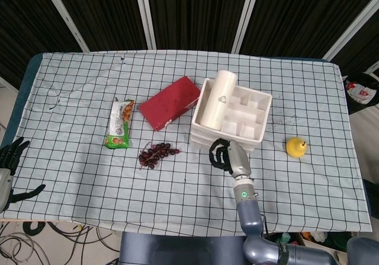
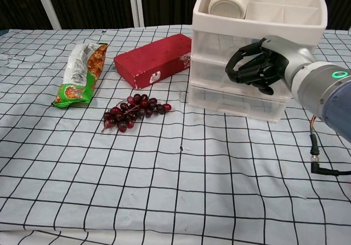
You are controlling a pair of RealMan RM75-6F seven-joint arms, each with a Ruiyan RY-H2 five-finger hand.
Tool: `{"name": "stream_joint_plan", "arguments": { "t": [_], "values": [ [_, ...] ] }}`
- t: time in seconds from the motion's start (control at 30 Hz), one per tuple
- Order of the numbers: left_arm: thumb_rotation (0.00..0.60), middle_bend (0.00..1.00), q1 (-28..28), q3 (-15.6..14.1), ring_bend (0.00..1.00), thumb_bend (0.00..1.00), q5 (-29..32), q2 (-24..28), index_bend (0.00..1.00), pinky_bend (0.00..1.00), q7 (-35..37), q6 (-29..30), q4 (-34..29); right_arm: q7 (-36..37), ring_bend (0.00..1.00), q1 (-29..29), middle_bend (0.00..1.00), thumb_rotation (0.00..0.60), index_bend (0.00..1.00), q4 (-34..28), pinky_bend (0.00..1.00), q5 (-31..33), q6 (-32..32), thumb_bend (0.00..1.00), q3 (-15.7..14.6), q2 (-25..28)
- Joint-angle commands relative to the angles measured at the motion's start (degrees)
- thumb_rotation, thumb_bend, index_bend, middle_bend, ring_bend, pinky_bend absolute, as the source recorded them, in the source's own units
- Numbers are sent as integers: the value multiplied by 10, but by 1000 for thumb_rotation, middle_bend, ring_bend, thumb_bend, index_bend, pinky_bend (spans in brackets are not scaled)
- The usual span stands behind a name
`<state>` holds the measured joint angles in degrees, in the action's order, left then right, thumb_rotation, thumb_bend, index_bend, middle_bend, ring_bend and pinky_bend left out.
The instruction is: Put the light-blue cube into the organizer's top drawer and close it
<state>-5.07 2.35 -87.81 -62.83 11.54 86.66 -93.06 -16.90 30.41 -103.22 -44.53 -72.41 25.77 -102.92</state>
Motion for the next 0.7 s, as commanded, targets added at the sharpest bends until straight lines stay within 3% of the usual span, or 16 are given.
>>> {"name": "stream_joint_plan", "arguments": {
  "t": [0.03,0.3,0.5,0.7],
  "values": [
    [600,0,0,0,0,18,0,0,0,0,1,0,0,1,872,1,801,600,752,4,875,5,-1,467,2,5],
    [600,0,1,0,0,17,-1,0,0,0,1,1,-1,11,867,-10,797,600,752,-6,873,12,-3,468,-10,30],
    [600,0,1,-2,0,18,-3,1,0,0,1,1,0,44,858,-72,782,600,752,-80,864,-97,-4,467,-106,123],
    [600,0,2,-4,0,25,-6,1,0,0,-2,3,1,79,827,-126,750,600,749,-96,832,-228,-23,467,-181,234]
  ]
}}
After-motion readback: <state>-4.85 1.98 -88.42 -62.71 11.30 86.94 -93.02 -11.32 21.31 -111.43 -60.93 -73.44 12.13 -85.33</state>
